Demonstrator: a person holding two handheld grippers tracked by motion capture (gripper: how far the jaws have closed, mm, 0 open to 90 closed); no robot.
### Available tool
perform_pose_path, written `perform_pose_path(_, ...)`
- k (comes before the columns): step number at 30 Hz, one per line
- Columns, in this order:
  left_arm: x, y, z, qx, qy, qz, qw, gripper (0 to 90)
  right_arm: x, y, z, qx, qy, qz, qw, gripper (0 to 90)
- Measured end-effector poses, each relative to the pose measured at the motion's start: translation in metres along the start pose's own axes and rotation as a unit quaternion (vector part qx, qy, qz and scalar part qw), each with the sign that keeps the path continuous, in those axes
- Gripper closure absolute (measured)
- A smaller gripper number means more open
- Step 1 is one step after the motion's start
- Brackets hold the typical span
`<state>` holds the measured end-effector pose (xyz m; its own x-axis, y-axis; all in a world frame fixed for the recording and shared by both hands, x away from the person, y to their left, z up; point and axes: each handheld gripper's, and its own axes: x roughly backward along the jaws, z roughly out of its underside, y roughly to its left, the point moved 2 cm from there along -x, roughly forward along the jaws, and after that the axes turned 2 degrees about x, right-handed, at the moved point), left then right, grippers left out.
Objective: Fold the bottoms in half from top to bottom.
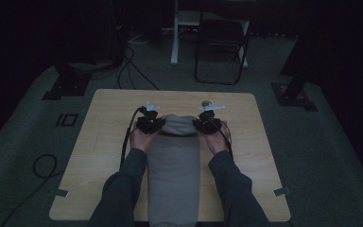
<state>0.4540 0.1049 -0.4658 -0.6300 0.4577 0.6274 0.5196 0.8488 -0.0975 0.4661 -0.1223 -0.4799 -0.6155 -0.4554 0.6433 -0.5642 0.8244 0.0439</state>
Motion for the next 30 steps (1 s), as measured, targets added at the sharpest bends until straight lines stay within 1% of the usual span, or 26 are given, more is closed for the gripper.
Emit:
perform_pose_path(1,0.0,0.0,0.0,0.0,0.0,0.0,1.0,84.3,0.0,0.0,0.0,0.0,0.0,0.0,1.0,86.4)
perform_pose_path(2,0.0,0.0,0.0,0.0,0.0,0.0,1.0,84.3,0.006,0.001,-0.004,0.007,-0.006,0.001,1.0,86.4)
perform_pose_path(3,0.022,-0.006,-0.01,-0.009,-0.016,0.013,0.9998,84.3,0.021,0.004,-0.012,0.017,-0.022,0.0,0.9996,86.4)
perform_pose_path(6,0.041,-0.013,-0.015,-0.014,-0.027,0.025,0.9992,84.3,0.038,0.007,-0.02,0.026,-0.04,-0.003,0.9988,86.5)
perform_pose_path(8,0.054,-0.02,-0.016,-0.022,-0.034,0.034,0.9986,84.3,0.048,0.01,-0.022,0.034,-0.049,-0.003,0.9982,86.5)
perform_pose_path(10,0.066,-0.027,-0.015,-0.029,-0.038,0.044,0.9979,84.3,0.057,0.013,-0.023,0.042,-0.057,-0.003,0.9975,86.4)
perform_pose_path(12,0.077,-0.032,-0.01,-0.03,-0.044,0.059,0.9969,84.2,0.065,0.016,-0.021,0.047,-0.062,-0.006,0.9969,86.4)
perform_pose_path(13,0.077,-0.032,-0.01,-0.03,-0.044,0.059,0.9969,84.2,0.065,0.016,-0.021,0.047,-0.062,-0.006,0.9969,86.4)
perform_pose_path(14,0.085,-0.038,-0.001,-0.029,-0.044,0.067,0.9964,84.2,0.072,0.021,-0.016,0.052,-0.066,-0.014,0.9964,86.4)
perform_pose_path(15,0.085,-0.038,-0.001,-0.029,-0.044,0.067,0.9964,84.2,0.072,0.021,-0.016,0.052,-0.066,-0.014,0.9964,86.4)
perform_pose_path(16,0.09,-0.043,0.011,-0.032,-0.039,0.076,0.9958,84.2,0.077,0.026,-0.008,0.057,-0.065,-0.023,0.996,86.4)
perform_pose_path(18,0.093,-0.046,0.025,-0.034,-0.033,0.081,0.9956,84.2,0.08,0.032,0.002,0.067,-0.061,-0.029,0.9955,86.3)
perform_pose_path(21,0.096,-0.05,0.045,-0.03,-0.023,0.089,0.9954,84.1,0.083,0.041,0.019,0.07,-0.051,-0.045,0.9953,86.3)
perform_pose_path(23,0.095,-0.052,0.06,-0.024,-0.015,0.093,0.9952,84.2,0.082,0.047,0.032,0.072,-0.041,-0.055,0.995,86.3)
perform_pose_path(24,0.094,-0.053,0.067,-0.024,-0.011,0.091,0.9955,84.2,0.081,0.05,0.039,0.074,-0.035,-0.06,0.9949,86.3)
perform_pose_path(25,0.094,-0.053,0.067,-0.024,-0.011,0.091,0.9955,84.2,0.079,0.053,0.046,0.076,-0.027,-0.063,0.9948,86.3)
perform_pose_path(26,0.09,-0.055,0.081,-0.025,0.004,0.09,0.9956,84.1,0.078,0.056,0.053,0.077,-0.019,-0.066,0.9947,86.2)
perform_pose_path(27,0.087,-0.056,0.089,-0.027,0.015,0.092,0.9953,84.1,0.076,0.059,0.06,0.076,-0.011,-0.069,0.9946,86.2)
perform_pose_path(28,0.087,-0.056,0.089,-0.027,0.015,0.092,0.9953,84.0,0.073,0.062,0.067,0.082,-0.002,-0.071,0.9941,86.1)
perform_pose_path(29,0.082,-0.058,0.105,-0.016,0.032,0.1,0.9943,84.0,0.072,0.064,0.075,0.081,0.006,-0.073,0.994,86.1)
perform_pose_path(30,0.082,-0.058,0.105,-0.016,0.032,0.1,0.9943,83.9,0.07,0.066,0.083,0.079,0.014,-0.078,0.9937,86.1)
